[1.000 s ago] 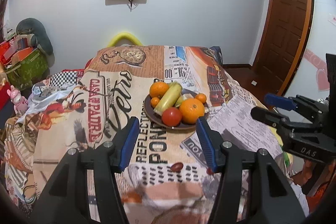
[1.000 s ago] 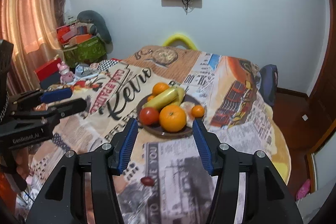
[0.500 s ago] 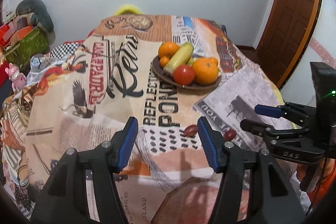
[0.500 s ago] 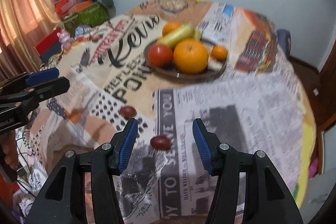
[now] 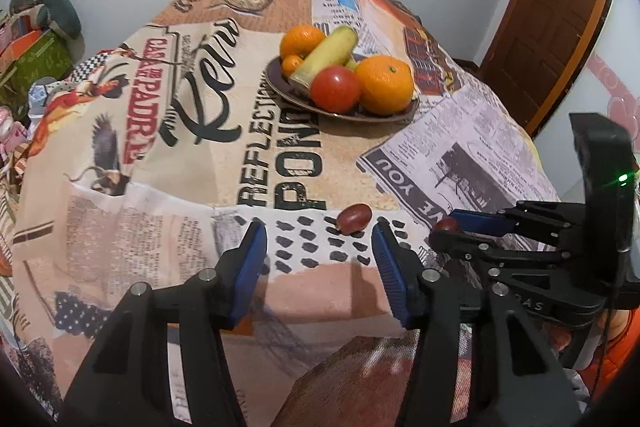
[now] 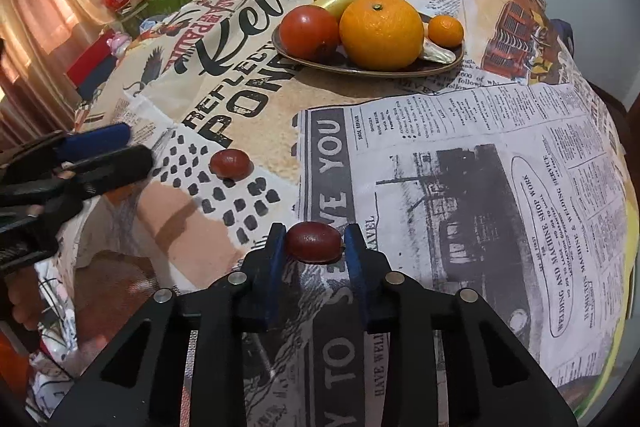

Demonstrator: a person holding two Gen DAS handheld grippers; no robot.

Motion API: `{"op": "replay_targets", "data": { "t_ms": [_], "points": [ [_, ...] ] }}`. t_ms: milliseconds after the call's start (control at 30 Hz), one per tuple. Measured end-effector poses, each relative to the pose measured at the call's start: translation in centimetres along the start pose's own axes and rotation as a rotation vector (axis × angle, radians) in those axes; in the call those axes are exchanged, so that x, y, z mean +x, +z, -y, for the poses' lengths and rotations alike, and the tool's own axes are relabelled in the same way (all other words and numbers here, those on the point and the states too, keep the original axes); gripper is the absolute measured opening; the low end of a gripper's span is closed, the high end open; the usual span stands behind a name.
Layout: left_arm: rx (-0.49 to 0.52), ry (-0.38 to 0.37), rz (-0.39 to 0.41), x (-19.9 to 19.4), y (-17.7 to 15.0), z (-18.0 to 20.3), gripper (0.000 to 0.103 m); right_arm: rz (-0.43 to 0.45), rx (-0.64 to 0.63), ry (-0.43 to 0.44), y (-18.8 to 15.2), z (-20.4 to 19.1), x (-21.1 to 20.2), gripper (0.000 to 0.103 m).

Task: Organize fruits
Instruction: 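Grasp a small red date with the left tool while the right tool grasps another date, then place the date on the plate with the left tool while the right tool drops its date there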

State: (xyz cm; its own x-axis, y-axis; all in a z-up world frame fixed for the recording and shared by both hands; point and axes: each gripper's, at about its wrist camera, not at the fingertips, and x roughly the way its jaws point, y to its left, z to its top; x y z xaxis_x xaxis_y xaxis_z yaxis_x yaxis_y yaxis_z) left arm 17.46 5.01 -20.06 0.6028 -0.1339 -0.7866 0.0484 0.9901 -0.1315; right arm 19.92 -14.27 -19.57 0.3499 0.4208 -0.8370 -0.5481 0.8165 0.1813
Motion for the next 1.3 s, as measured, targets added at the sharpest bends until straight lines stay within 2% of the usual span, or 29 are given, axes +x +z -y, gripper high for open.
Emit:
{"op": "replay_targets", "data": {
  "t_ms": [333, 500, 867, 1300],
  "points": [
    [0.039, -0.043, -0.074, 3.8, 0.5, 1.7, 0.038, 0.07, 0.039, -0.02, 1.0, 2.0, -1.7, 0.027],
    [0.036, -0.044, -0.095, 5.4, 0.7, 1.9, 0.023, 0.088, 0.057, -0.028, 1.3, 3.0, -2.2, 0.027],
    [0.041, -0.038, -0.038, 3.7, 2.1, 1.5, 0.021, 0.14, 0.04, -0.037, 3.1, 3.5, -3.2, 0.027],
    [0.059, -0.039, 0.119, 0.7, 7.7, 1.7, 0.021, 0.244, 0.011, -0.062, 7.6, 4.1, -5.0, 0.027]
  ]
}}
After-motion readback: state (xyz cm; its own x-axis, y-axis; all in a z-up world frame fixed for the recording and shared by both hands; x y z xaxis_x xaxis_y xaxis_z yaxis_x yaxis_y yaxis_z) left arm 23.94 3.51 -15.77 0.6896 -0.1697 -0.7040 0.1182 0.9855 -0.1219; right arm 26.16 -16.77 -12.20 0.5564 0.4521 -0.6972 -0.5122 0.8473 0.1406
